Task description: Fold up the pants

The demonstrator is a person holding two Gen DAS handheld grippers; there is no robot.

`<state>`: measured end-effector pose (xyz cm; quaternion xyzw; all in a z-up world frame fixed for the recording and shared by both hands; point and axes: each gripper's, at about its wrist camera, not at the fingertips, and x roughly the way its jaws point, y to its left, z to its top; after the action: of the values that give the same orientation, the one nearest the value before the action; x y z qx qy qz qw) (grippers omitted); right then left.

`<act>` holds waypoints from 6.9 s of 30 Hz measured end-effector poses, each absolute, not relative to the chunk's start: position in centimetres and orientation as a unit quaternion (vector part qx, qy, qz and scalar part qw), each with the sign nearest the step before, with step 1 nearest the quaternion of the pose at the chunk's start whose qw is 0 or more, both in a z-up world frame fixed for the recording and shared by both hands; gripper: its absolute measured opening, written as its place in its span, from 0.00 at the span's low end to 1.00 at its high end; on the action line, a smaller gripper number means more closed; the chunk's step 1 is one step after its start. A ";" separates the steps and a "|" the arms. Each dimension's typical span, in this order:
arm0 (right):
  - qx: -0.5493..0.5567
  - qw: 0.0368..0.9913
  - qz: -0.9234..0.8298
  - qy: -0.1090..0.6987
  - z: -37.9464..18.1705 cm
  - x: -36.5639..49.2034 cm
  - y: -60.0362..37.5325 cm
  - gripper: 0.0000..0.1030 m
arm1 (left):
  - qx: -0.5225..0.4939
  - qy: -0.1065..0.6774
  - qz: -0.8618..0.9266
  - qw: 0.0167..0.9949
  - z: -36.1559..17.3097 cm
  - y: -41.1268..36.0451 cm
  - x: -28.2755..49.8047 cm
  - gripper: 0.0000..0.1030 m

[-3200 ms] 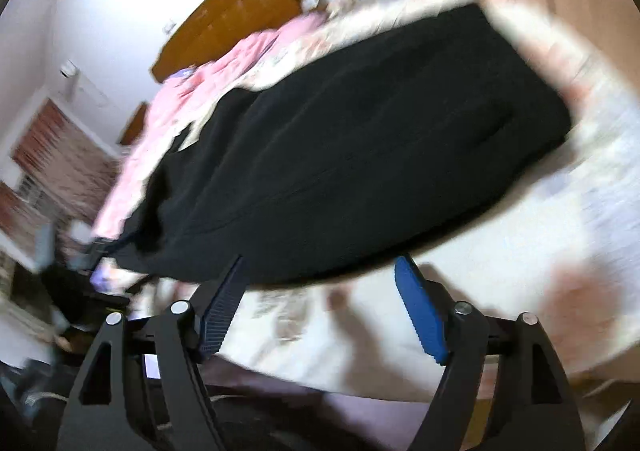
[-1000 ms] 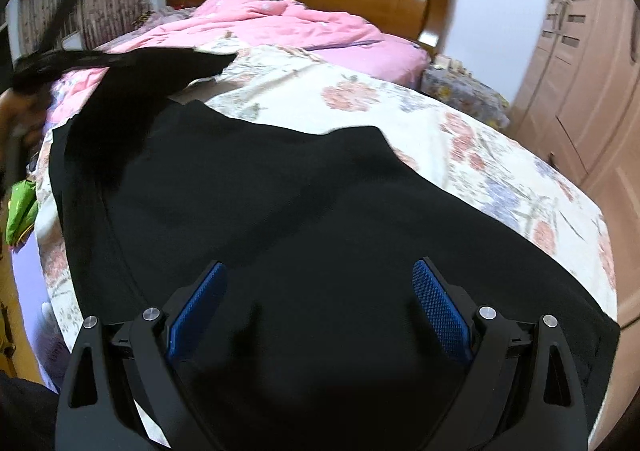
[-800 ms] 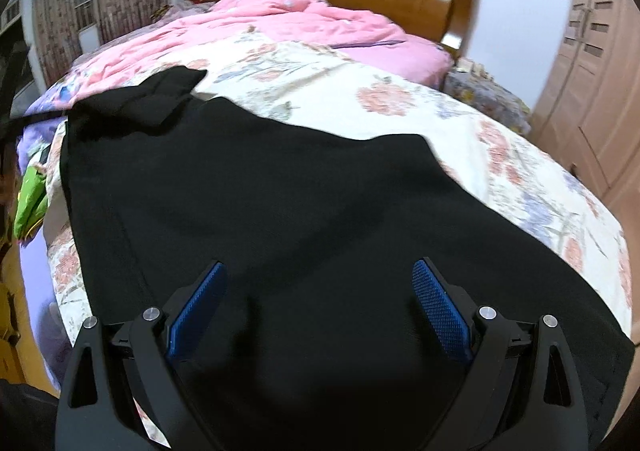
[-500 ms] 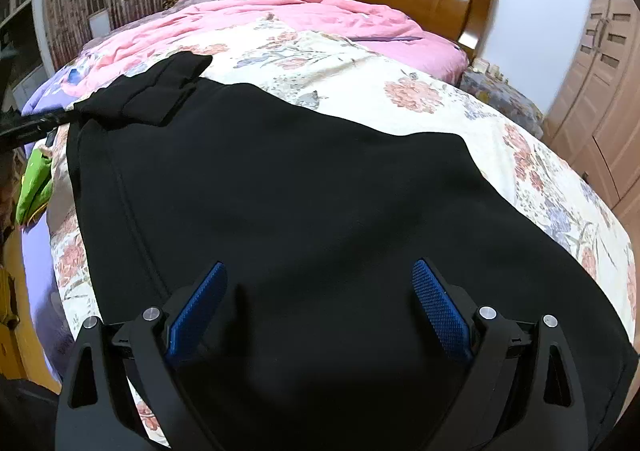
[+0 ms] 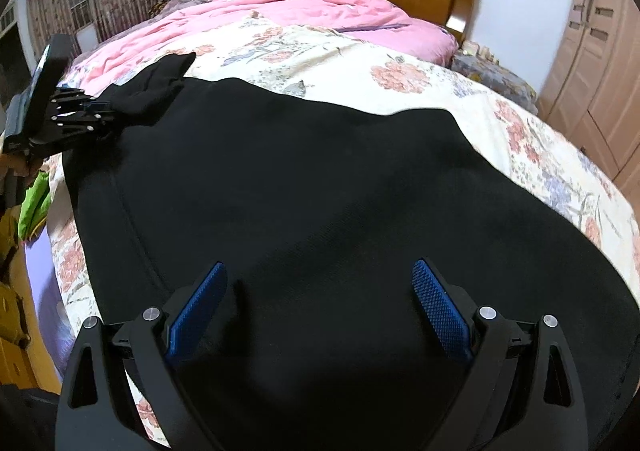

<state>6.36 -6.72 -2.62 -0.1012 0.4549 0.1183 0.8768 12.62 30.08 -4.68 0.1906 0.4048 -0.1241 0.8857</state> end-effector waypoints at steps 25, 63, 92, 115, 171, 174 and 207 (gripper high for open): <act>-0.200 0.841 0.293 0.409 -2.1 4.0 4.9 0.88 | -0.242 0.390 0.071 0.886 -6.4 49.4 10.1 0.47; -0.263 0.778 0.408 0.400 -5.1 3.6 12.8 0.10 | -0.136 0.410 0.128 0.893 -6.3 49.1 8.5 0.16; -0.134 0.859 0.136 0.475 -4.2 5.9 -11.7 0.89 | 0.070 0.415 0.066 0.905 -7.6 32.8 13.7 0.99; -0.080 0.871 0.004 0.485 -2.6 7.9 -25.3 0.90 | 0.103 0.411 0.119 0.898 -7.2 30.9 13.6 0.99; -0.028 0.891 -0.161 0.423 -0.2 -7.4 -30.5 0.46 | 0.190 0.377 -0.233 0.876 -4.5 -0.7 14.3 0.99; -0.044 0.883 -0.184 0.429 -0.1 -7.4 -30.2 0.44 | 0.204 0.368 -0.209 0.883 -4.3 -1.5 13.1 0.99; -0.025 0.876 -0.102 0.470 -2.5 8.5 -29.8 0.92 | 0.150 0.391 -0.312 0.853 -4.8 -3.1 15.7 0.99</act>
<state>8.52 -29.82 -2.48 -0.0248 0.4705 -0.1017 0.8762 15.68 -3.12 -4.79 0.1500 0.3907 -0.3123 0.8528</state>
